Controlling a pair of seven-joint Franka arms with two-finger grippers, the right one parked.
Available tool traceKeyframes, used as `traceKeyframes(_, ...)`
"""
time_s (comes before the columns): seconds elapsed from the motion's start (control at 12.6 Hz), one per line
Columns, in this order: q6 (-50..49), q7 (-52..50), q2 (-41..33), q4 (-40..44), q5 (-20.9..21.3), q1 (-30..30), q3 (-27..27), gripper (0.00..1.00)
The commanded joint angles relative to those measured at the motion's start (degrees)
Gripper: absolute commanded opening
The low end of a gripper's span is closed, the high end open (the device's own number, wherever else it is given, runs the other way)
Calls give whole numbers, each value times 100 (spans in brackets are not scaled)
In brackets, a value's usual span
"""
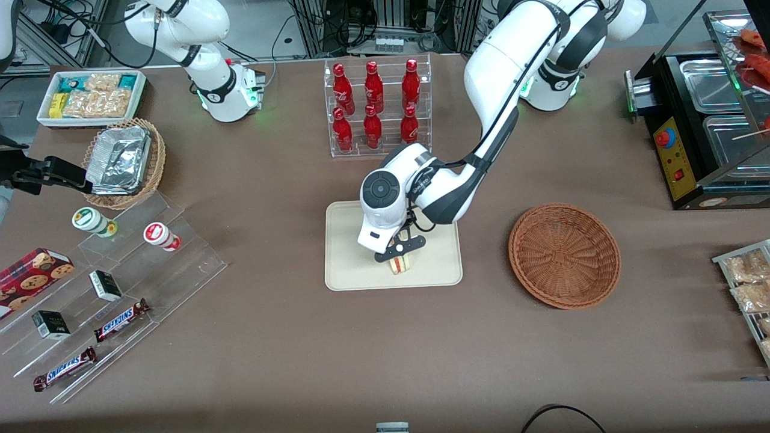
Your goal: Place sandwich from basket to tray
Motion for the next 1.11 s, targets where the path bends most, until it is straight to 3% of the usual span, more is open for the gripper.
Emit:
traceKeyframes(0.0,-103,-124,-59,180,85,-64,56,100)
traceKeyframes(0.4,-542,-37,-656,197,77,-3,56,100)
traceKeyframes(0.63,-1007,805,-998,188,68,217,65,100)
traceKeyframes(1.03,-1562,2843,-1816,-347,33,1217,56,100)
